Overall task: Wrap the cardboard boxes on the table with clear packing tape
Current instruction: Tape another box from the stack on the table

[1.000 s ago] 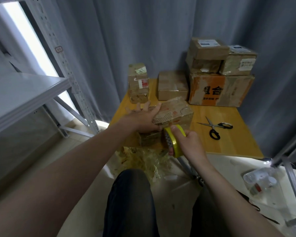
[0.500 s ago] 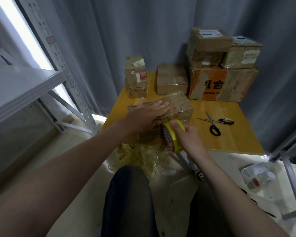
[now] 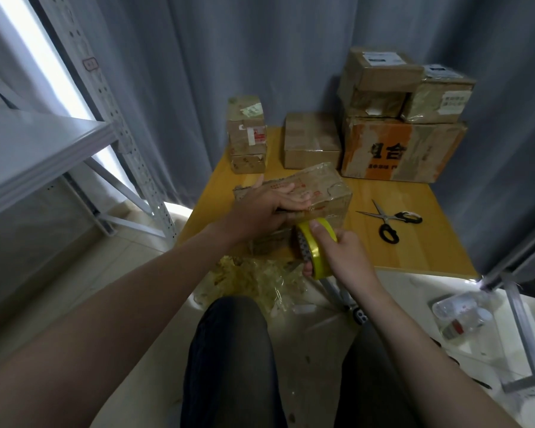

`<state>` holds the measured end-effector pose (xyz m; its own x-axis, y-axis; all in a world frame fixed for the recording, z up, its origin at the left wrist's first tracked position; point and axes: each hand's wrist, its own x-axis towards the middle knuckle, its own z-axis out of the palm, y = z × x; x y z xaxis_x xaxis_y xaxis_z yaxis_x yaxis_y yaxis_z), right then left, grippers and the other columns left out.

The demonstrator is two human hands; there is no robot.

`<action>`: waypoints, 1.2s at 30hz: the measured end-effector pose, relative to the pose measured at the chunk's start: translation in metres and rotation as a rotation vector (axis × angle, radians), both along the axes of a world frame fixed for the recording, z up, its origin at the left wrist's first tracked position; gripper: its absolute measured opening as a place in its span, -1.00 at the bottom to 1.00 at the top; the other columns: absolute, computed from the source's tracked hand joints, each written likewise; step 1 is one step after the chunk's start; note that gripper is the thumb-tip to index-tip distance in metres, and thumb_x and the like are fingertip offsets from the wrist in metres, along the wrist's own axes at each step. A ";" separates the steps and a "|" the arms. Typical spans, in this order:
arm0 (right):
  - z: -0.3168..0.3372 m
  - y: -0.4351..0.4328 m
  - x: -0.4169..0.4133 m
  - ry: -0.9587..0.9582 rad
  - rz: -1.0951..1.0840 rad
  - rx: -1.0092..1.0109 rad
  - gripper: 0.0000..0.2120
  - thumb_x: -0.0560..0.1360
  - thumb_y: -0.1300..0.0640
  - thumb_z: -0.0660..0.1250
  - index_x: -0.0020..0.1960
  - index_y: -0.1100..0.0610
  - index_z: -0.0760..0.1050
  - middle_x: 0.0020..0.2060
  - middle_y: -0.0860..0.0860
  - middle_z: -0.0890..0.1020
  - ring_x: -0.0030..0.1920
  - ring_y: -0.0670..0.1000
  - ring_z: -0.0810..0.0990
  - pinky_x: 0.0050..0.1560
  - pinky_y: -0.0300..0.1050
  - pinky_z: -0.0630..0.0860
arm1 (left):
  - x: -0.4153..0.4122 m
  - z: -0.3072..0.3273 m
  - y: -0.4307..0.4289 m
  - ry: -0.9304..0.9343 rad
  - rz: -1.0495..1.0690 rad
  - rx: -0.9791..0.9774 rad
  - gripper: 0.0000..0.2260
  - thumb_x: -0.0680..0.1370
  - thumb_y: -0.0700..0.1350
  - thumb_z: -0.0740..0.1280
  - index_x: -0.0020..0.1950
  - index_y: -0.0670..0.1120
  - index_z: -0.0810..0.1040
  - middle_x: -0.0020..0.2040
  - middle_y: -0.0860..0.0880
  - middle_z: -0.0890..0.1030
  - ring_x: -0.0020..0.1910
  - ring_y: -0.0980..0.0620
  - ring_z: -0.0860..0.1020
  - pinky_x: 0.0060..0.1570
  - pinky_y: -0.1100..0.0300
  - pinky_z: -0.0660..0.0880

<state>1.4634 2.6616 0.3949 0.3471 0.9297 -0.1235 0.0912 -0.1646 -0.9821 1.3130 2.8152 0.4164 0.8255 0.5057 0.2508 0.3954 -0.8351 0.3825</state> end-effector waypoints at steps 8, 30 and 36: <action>-0.005 -0.012 -0.004 -0.038 -0.050 0.030 -0.64 0.66 -0.12 0.29 -0.03 0.16 0.64 -0.27 0.16 0.74 -0.32 0.10 0.74 -0.17 0.01 0.67 | 0.006 0.015 -0.005 0.247 0.307 0.029 -0.27 0.51 0.31 0.40 0.62 0.29 0.17 0.66 0.07 0.11 0.62 -0.15 0.08 0.48 -0.43 -0.05; 0.045 0.055 0.017 -0.089 -0.080 0.394 -0.76 0.60 -0.02 0.38 -0.14 0.12 0.63 -0.35 -0.12 0.68 -0.30 -0.16 0.61 -0.25 -0.27 0.51 | 0.005 0.062 0.057 0.187 0.430 -0.403 -0.43 0.37 0.22 0.60 0.29 -0.03 0.67 0.19 0.00 0.68 0.13 0.02 0.62 0.19 0.04 0.58; 0.040 0.102 0.013 -0.213 -0.067 0.372 -0.67 0.63 -0.13 0.34 -0.19 0.07 0.59 -0.41 -0.11 0.58 -0.37 -0.12 0.53 -0.35 -0.19 0.41 | 0.019 0.034 0.022 0.568 0.458 -0.210 0.30 0.29 0.43 0.53 0.68 -0.05 -0.24 0.69 -0.09 -0.17 0.67 -0.19 -0.11 0.52 -0.44 -0.02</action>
